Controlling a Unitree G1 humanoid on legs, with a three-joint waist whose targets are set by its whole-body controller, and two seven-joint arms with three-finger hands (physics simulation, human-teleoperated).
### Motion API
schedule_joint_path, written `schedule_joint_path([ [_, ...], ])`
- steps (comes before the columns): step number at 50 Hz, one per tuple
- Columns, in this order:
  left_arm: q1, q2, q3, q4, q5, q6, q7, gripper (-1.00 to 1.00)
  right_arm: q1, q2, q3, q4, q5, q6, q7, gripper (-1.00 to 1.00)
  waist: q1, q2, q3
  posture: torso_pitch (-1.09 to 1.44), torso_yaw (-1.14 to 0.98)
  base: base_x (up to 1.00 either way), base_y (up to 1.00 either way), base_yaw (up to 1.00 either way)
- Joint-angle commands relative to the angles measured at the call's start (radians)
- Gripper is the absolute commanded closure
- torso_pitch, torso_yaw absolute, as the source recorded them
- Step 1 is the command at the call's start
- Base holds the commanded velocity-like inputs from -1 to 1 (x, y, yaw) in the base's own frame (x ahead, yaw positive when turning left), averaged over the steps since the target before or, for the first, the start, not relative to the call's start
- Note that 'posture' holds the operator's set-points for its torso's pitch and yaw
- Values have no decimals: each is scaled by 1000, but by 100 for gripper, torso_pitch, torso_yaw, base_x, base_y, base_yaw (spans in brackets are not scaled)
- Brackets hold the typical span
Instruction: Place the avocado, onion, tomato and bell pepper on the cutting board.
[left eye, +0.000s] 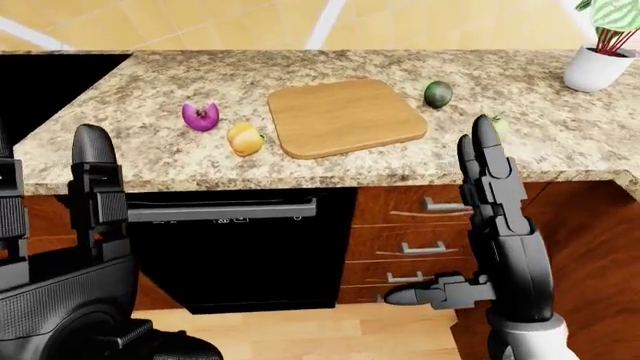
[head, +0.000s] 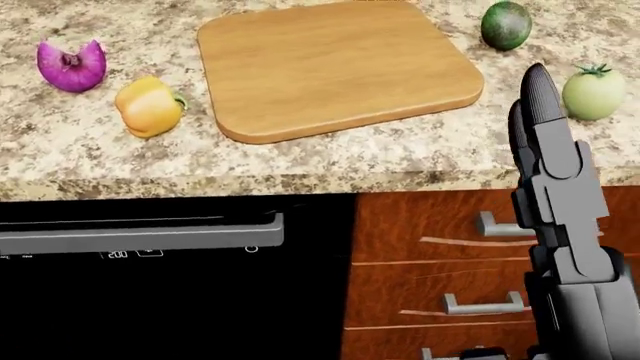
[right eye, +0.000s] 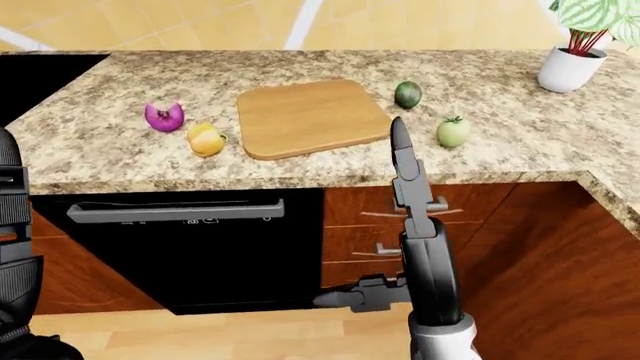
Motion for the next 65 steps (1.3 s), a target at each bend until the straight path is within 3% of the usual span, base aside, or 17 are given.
schedule_joint_path([
  [1,-5,7,5,-29,2,-16,-5,-100,-8,-3,-7,-27,3,-16,-8,-100,-2,11,-5,0,0,0,-39,0],
  [5,-7,7,4,-29,3,-14,-4,-100,-10,-4,-7,-27,0,-14,-8,-100,2,-43,-8,0,0,0,-39,0],
  [7,-9,7,4,-29,3,-11,-3,-100,-12,-4,-6,-27,1,-13,-8,-100,-5,-112,-31,0,0,0,-39,0],
  [8,-8,6,3,-29,4,-12,-3,-100,-12,-4,-5,-28,-1,-12,-7,-100,-14,-62,-19,0,0,0,-39,0],
  [11,-8,10,1,-29,4,-14,0,-100,-12,-4,-5,-30,-1,-10,-7,-100,-26,-49,-11,0,0,0,-32,0],
  [18,-2,7,-4,-29,10,-19,-9,-100,-12,-4,-3,-27,-10,-11,-10,-100,-26,-59,-2,0,0,4,-3,0],
  [31,1,-1,-2,-29,12,-19,-19,-100,-9,-4,-2,-19,-11,-21,-11,-100,-28,-18,10,0,0,17,0,0],
  [36,-2,-4,-1,-29,12,-14,-20,-100,-8,-4,-3,-19,-11,-22,-12,-100,-33,57,-3,0,0,17,0,0],
  [37,-2,-5,0,-29,12,-14,-20,-100,-7,-5,-2,-19,-12,-22,-12,-100,-22,34,6,0,0,18,0,0],
  [39,-4,-4,0,-29,11,-12,-18,-100,-8,-4,-3,-21,-11,-20,-11,-100,-20,48,17,0,0,18,0,0],
  [46,-6,-2,-1,-29,9,-9,-15,-100,-10,-4,-3,-23,-12,-18,-10,-100,-11,11,12,0,0,18,0,0],
  [50,-6,-1,-4,-29,11,-11,-14,-100,-11,-4,-2,-25,-11,-15,-9,-100,-5,-38,5,0,0,18,0,0],
  [52,-4,-2,-4,-29,12,-12,-15,-100,-11,-4,-3,-22,-10,-17,-10,-100,-8,-92,-13,0,0,18,0,0],
  [53,-5,-3,-4,-29,12,-9,-16,-100,-11,-4,-2,-22,-12,-16,-10,-100,-23,-42,3,0,0,17,0,0],
  [56,-4,-5,-6,-29,13,-10,-19,-100,-11,-5,-2,-20,-11,-17,-11,-100,-32,-56,6,0,0,17,0,0],
  [62,1,-5,-8,-29,17,-18,-21,-100,-11,-5,-1,-18,-11,-18,-11,-100,-32,-4,17,0,0,12,0,0],
  [65,3,-7,-9,-29,19,-20,-24,-100,-10,-5,-1,-19,-12,-19,-11,-100,-32,78,-8,0,0,12,0,0],
])
